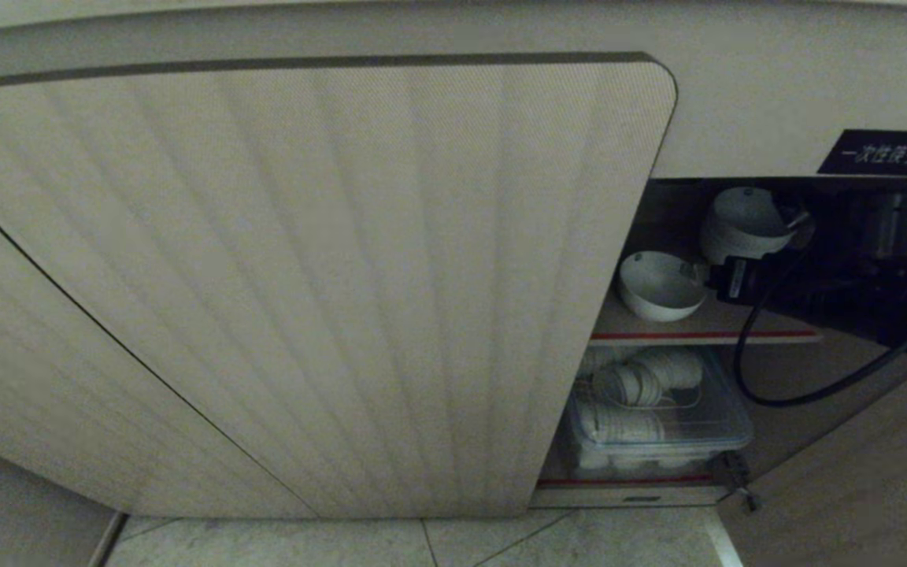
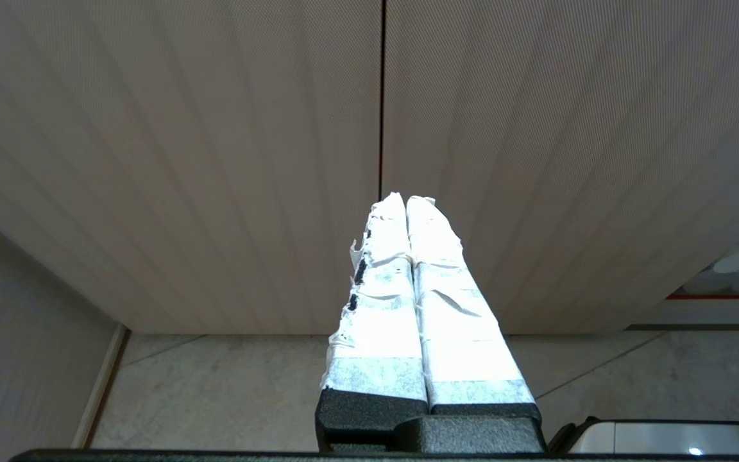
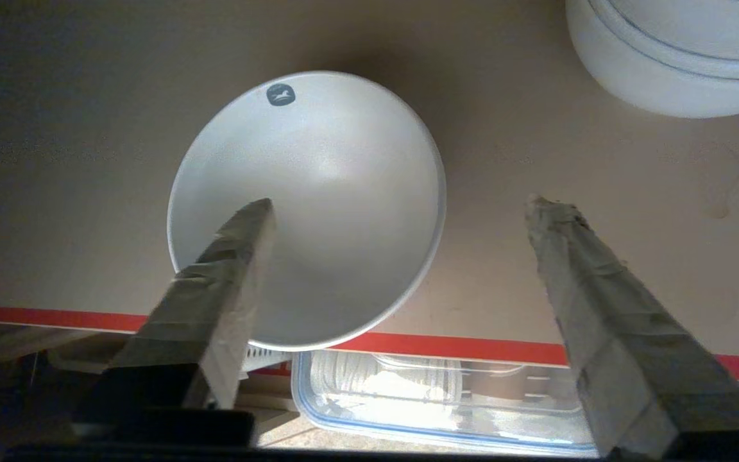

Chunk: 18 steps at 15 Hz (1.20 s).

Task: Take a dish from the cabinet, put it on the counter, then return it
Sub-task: Take the bowl from the cabinet

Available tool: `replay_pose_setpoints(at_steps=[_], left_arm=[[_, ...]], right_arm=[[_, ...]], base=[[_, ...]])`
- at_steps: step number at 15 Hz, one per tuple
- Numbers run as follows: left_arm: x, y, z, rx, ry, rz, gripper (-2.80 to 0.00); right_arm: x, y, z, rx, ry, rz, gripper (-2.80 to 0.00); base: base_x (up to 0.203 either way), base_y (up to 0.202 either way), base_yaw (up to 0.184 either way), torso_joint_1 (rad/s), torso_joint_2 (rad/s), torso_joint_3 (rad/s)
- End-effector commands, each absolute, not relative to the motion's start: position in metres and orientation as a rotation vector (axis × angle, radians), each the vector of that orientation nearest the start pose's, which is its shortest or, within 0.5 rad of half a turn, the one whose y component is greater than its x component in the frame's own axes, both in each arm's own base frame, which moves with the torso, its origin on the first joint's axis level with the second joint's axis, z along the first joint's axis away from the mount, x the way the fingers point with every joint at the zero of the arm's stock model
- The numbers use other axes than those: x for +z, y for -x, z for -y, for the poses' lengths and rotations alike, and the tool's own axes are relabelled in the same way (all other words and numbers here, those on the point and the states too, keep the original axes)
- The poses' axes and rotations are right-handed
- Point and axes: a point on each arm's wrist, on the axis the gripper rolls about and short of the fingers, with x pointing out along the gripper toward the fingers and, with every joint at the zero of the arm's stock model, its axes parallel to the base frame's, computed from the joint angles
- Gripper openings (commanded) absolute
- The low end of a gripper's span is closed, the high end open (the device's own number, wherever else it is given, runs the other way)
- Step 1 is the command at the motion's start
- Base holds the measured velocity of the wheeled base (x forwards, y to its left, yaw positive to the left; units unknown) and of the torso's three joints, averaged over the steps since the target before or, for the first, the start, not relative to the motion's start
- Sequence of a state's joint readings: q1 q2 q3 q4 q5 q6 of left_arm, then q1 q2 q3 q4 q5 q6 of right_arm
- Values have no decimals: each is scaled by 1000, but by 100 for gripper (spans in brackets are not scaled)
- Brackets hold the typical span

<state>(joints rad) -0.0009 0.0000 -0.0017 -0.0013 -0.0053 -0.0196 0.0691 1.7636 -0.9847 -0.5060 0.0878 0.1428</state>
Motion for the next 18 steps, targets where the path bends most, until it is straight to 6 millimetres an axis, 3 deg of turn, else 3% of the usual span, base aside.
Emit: replay_pose_setpoints(at_steps=[1, 18], left_arm=[[76, 23, 0, -6, 20, 3, -280], [76, 23, 0, -7, 20, 3, -280]], right_arm=[[196, -334, -26, 137, -149, -291, 0], [188, -358, -27, 115, -201, -426, 0]], base=[[0, 0, 0, 0, 0, 0], [0, 0, 0, 0, 0, 0]])
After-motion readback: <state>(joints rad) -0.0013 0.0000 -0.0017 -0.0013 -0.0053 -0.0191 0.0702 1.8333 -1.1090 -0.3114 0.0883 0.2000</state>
